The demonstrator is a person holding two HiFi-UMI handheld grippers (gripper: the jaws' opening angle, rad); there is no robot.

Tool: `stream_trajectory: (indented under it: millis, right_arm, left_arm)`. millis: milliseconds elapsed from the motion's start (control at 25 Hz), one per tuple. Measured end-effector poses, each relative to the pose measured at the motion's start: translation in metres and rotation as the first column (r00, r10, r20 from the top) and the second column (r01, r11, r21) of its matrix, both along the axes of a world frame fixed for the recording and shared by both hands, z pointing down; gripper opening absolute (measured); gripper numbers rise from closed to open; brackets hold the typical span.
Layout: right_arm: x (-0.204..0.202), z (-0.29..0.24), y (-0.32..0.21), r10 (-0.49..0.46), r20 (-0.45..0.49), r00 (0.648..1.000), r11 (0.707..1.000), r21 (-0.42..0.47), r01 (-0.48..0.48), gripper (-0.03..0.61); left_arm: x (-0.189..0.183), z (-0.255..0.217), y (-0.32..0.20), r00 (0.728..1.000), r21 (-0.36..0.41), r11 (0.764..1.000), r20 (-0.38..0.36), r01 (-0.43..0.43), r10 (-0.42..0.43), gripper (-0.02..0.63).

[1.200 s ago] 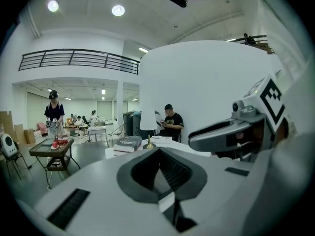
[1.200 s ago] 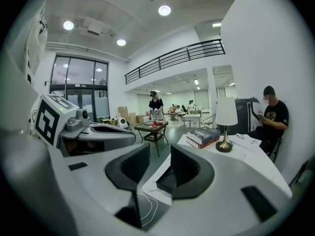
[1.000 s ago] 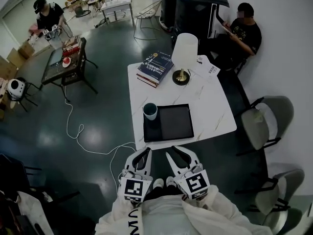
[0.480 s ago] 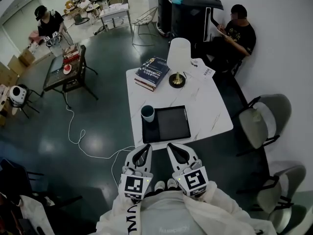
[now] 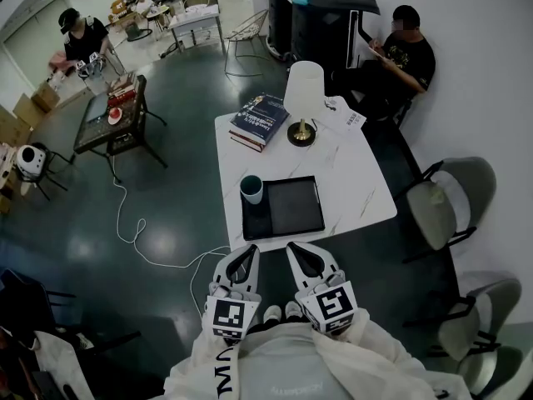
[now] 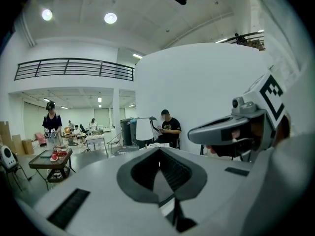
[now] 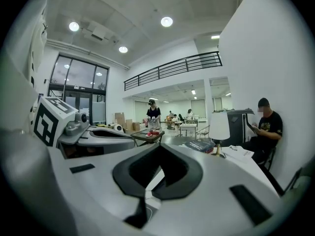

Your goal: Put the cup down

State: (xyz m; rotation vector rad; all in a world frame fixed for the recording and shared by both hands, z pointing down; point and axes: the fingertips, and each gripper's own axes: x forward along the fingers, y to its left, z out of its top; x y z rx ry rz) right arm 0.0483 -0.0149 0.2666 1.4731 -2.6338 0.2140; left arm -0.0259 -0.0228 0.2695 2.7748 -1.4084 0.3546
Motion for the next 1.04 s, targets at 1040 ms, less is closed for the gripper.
stream_trajectory:
  millis: [1040]
  right_arm:
    - [0.0062,0.0012,-0.0025,0.021,0.004,1.000,1.000,-0.021,-0.021,0.005]
  left_arm:
    - [-0.0009,0.0015,-0.0017,1.000,-0.010,1.000,-0.007,0.006,-0.006,0.012]
